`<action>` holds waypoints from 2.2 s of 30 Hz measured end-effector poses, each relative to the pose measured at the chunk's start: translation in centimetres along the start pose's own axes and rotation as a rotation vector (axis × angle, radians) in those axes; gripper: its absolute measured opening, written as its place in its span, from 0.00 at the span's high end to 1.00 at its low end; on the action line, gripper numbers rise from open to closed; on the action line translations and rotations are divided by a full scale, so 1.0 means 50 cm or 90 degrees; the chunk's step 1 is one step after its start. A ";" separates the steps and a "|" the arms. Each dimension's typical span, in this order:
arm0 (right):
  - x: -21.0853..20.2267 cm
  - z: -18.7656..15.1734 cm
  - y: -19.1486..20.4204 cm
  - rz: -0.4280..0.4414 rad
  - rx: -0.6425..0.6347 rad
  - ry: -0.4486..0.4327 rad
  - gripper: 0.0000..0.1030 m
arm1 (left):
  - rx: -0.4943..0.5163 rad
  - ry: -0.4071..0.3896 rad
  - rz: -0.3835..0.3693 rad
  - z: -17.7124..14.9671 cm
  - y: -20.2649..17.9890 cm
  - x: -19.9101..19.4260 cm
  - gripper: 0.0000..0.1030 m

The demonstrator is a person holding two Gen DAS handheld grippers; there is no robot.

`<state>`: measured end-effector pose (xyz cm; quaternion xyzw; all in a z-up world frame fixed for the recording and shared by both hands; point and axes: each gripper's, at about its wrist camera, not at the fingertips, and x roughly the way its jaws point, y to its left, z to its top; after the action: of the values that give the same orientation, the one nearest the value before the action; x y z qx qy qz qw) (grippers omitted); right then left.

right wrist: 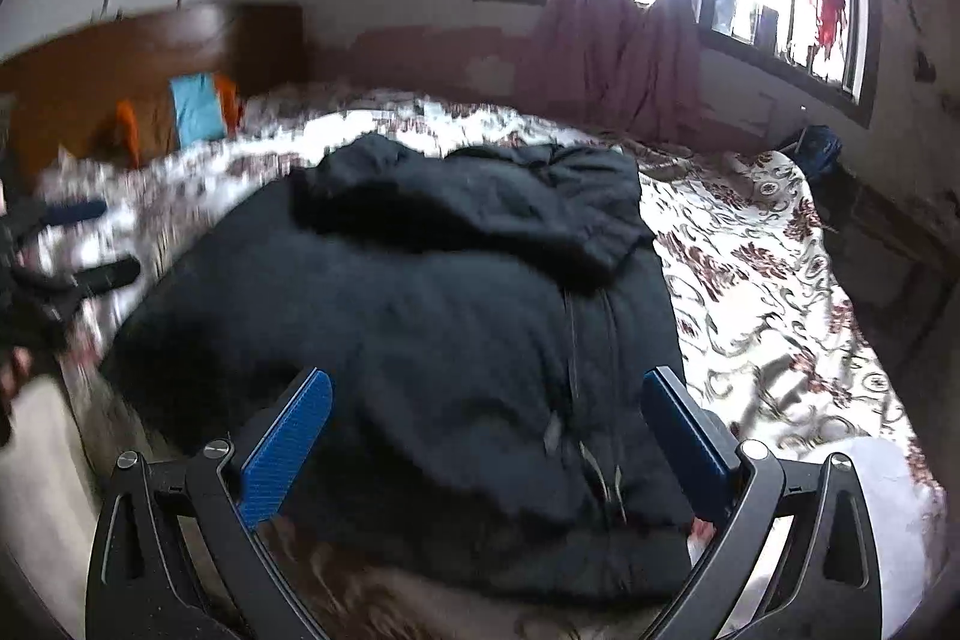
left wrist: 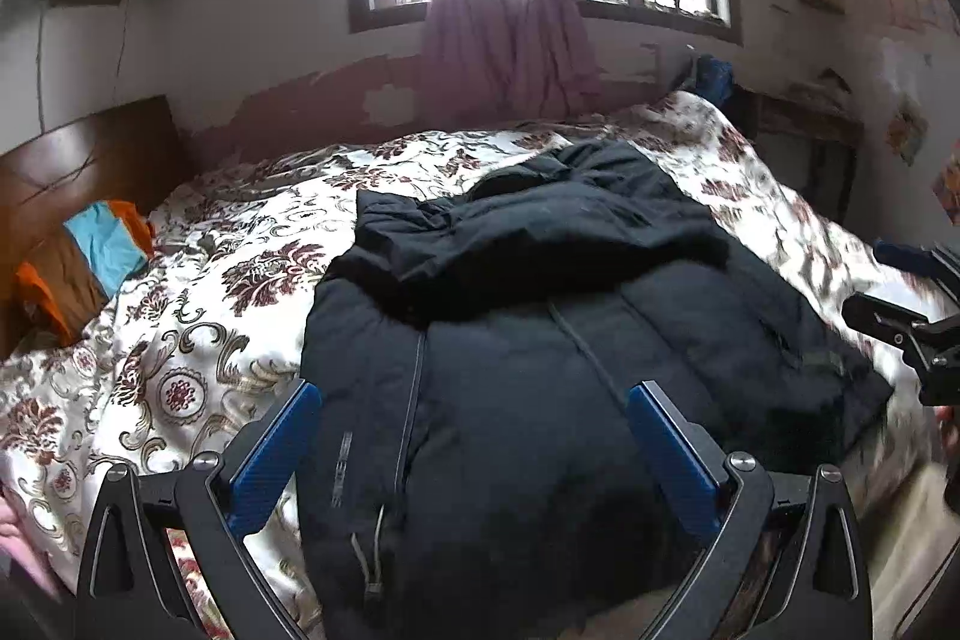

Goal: Fold large clothes

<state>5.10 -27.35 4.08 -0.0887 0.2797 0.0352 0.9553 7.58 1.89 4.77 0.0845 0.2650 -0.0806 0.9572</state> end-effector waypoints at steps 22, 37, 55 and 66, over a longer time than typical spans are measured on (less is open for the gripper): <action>0.058 -0.148 0.060 -0.142 -0.142 0.171 0.02 | 0.040 0.152 0.004 -0.212 -0.062 0.036 0.00; 0.063 -0.150 0.095 -0.196 -0.206 0.081 0.02 | 0.100 0.188 0.092 -0.237 -0.090 0.071 0.00; 0.072 -0.016 0.020 -0.117 -0.045 -0.004 0.02 | 0.126 0.192 0.148 -0.246 -0.090 0.104 0.00; 0.064 -0.033 0.032 -0.129 -0.055 -0.005 0.02 | 0.128 0.182 0.221 -0.243 -0.068 0.124 0.00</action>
<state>6.75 -26.06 0.72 -0.1573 0.2639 -0.0490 0.9504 6.14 0.39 -9.15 0.2344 0.3697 0.0721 0.8962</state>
